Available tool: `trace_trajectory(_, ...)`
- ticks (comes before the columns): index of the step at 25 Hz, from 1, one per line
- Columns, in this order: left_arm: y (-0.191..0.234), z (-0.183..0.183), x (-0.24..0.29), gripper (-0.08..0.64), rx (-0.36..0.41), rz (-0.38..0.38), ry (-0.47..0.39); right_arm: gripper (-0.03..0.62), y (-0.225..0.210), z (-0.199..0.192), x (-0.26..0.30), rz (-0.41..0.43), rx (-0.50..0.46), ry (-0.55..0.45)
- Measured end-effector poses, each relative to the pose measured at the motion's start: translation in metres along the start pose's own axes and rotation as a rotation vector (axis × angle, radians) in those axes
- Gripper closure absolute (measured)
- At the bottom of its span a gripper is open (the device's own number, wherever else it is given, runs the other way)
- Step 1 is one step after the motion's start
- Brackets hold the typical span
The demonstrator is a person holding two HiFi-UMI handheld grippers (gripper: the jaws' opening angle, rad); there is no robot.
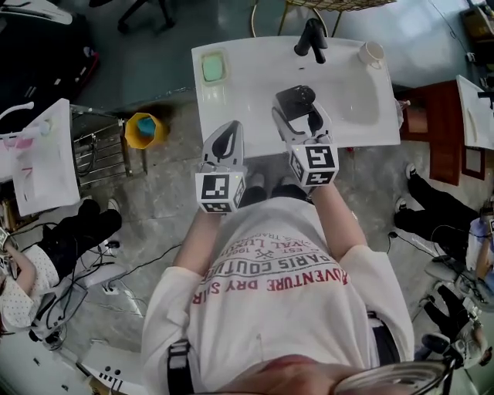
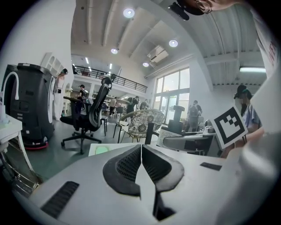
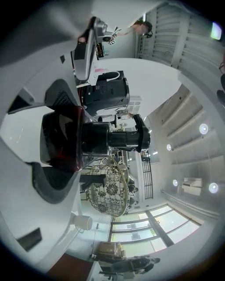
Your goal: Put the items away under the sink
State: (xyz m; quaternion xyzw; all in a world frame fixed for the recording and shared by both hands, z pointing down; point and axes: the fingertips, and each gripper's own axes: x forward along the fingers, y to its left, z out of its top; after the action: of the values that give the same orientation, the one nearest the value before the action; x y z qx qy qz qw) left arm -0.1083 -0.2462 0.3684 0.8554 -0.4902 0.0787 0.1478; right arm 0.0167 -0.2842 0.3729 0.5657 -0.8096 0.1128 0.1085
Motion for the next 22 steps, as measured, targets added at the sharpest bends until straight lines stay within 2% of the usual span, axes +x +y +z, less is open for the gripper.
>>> trace_trajectory(4,-0.020,-0.002,-0.016,0.532,0.002,0.016,-0.018,0.232,-0.002,-0.002,-0.031,0.008,0.005,-0.014)
trace_trajectory(9,-0.060,-0.020,-0.038,0.533,0.002,0.048,-0.020,0.232,-0.005,-0.014,-0.078,0.061,0.011,-0.024)
trace_trajectory(18,-0.152,-0.073,-0.099,0.532,-0.031,0.169,-0.035,0.231,-0.022,-0.057,-0.185,0.165,0.006,-0.022)
trace_trajectory(22,-0.191,-0.103,-0.121,0.532,-0.045,0.193,-0.017,0.232,-0.031,-0.081,-0.222,0.195,0.011,-0.016)
